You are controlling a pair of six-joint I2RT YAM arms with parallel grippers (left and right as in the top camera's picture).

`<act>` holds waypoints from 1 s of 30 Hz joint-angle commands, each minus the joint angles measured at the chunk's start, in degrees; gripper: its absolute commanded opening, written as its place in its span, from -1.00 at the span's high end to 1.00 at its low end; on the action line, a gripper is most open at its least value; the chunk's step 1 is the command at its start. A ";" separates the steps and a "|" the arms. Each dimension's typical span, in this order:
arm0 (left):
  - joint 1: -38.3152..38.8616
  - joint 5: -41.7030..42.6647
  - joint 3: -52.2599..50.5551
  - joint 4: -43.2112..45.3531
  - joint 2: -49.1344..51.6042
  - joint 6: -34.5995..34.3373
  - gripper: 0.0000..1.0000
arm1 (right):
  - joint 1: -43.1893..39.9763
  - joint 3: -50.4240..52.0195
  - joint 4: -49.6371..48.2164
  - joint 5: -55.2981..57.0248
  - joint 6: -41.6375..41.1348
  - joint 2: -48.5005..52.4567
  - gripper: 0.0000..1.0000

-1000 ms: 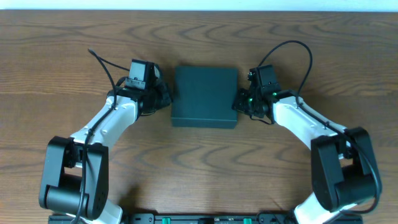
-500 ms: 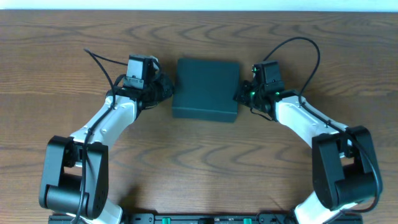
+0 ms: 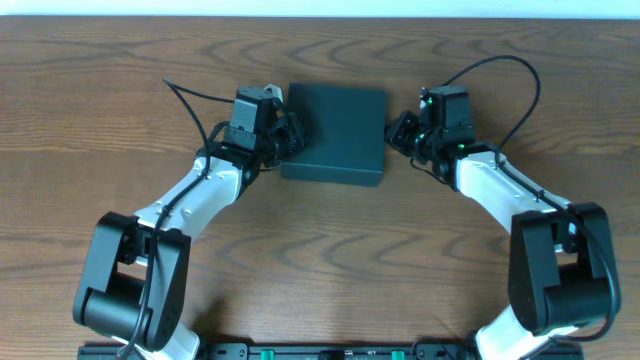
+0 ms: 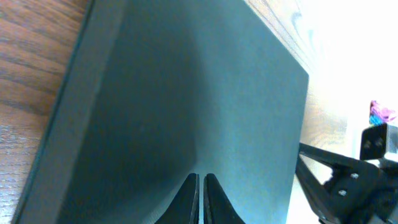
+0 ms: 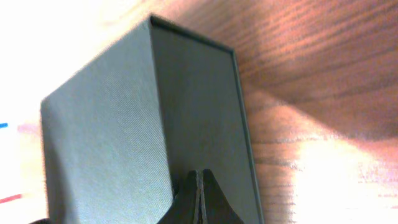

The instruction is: Pack container

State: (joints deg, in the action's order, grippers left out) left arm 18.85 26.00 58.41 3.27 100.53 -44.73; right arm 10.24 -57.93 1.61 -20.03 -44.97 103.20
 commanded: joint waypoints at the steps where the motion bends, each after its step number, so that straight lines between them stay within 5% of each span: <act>1: -0.42 0.42 -0.04 0.28 0.74 -1.20 0.89 | -0.98 -0.92 -0.39 -2.51 -1.70 0.04 0.97; 11: -6.56 7.34 9.01 -1.07 0.61 2.84 0.88 | -3.37 -0.92 1.20 -5.68 -0.94 0.04 0.97; 20: -6.56 -17.77 12.07 -21.62 0.63 13.49 0.89 | -3.52 -0.92 4.31 -5.46 0.46 0.04 0.97; 25: -5.99 -20.39 12.04 -24.44 2.34 13.68 0.88 | -3.41 -0.92 5.66 -5.42 0.46 0.04 0.97; 30: -4.79 -14.12 12.04 -22.45 6.80 12.31 0.89 | -3.41 -0.92 6.05 -5.49 0.44 0.04 0.97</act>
State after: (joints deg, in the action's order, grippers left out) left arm 13.34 9.76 69.97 -19.38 104.92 -32.75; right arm 6.96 -58.02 7.53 -25.08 -45.58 103.20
